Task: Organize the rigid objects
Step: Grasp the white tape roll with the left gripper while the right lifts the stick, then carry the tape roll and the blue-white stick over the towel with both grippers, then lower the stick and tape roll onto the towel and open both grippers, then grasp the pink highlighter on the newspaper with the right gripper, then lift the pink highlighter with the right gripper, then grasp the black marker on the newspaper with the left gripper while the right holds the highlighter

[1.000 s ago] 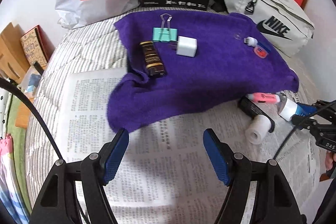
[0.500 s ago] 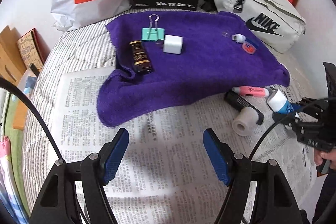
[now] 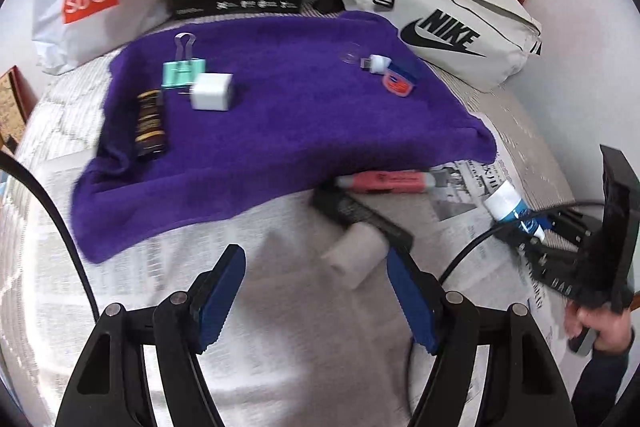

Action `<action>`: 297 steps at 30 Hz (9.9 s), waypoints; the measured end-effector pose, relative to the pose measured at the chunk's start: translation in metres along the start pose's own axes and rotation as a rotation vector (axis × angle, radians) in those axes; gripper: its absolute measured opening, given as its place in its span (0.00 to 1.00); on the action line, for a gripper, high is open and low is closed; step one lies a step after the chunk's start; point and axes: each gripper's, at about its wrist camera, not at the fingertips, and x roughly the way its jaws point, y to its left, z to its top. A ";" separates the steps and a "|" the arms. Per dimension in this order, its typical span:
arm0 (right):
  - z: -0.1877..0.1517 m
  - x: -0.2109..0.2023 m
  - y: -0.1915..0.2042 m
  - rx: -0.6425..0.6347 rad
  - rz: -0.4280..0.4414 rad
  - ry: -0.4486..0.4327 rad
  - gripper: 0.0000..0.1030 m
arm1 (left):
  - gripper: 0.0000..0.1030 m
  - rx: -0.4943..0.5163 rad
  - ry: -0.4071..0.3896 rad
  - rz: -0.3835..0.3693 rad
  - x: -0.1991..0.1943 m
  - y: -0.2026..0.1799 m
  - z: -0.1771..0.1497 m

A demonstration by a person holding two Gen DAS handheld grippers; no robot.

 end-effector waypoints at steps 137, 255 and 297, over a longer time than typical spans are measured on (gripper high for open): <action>0.137 0.072 0.028 -0.193 0.147 0.015 0.44 | 0.32 -0.008 -0.019 0.062 0.028 0.098 0.067; -0.004 -0.006 -0.001 -0.052 0.011 0.019 0.16 | 0.54 -0.031 -0.032 0.004 -0.008 0.010 -0.011; -0.017 -0.007 0.002 -0.074 -0.014 -0.078 0.17 | 0.21 0.174 0.005 0.106 0.034 -0.019 -0.008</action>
